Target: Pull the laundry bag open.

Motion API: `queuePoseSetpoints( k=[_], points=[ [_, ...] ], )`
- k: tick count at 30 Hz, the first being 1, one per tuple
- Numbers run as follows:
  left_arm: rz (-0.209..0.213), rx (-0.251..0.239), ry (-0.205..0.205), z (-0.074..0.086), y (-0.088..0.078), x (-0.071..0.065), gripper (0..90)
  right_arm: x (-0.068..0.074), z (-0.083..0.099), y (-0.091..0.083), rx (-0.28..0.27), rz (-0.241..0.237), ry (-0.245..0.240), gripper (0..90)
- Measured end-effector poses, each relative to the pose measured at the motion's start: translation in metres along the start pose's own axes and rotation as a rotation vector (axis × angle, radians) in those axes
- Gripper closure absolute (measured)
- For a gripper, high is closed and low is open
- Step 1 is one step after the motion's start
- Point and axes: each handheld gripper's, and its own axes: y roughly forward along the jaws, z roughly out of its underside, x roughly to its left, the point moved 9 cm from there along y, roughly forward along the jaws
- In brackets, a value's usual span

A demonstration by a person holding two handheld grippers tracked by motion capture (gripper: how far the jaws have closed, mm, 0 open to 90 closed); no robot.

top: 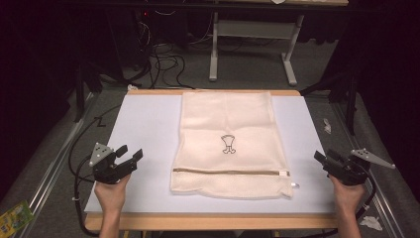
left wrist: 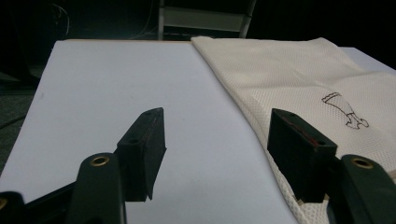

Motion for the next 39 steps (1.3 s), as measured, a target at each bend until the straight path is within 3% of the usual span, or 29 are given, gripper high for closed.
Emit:
queuePoseSetpoints(
  k=[7, 14, 25, 29, 39],
  points=[
    [-0.017, -0.002, -0.015, 0.001, 0.002, 0.006, 37.6, -0.002, 0.001, -0.002, -0.003, -0.001, -0.003, 39.4],
    [-0.007, 0.051, 0.003, 0.009, 0.011, 0.007, 38.6, -0.002, 0.002, 0.001, 0.017, 0.018, -0.059, 44.1],
    [-0.036, 0.042, -0.004, 0.01, 0.016, 0.014, 39.0, -0.007, 0.006, 0.01, 0.036, 0.022, -0.033, 44.2],
    [-0.041, 0.052, -0.017, 0.014, 0.02, 0.017, 39.3, -0.007, 0.007, 0.014, 0.044, 0.024, -0.018, 44.5],
    [-0.052, 0.074, -0.004, 0.018, 0.033, 0.018, 39.8, -0.008, 0.009, 0.023, 0.073, 0.034, -0.019, 44.8]
  ],
)
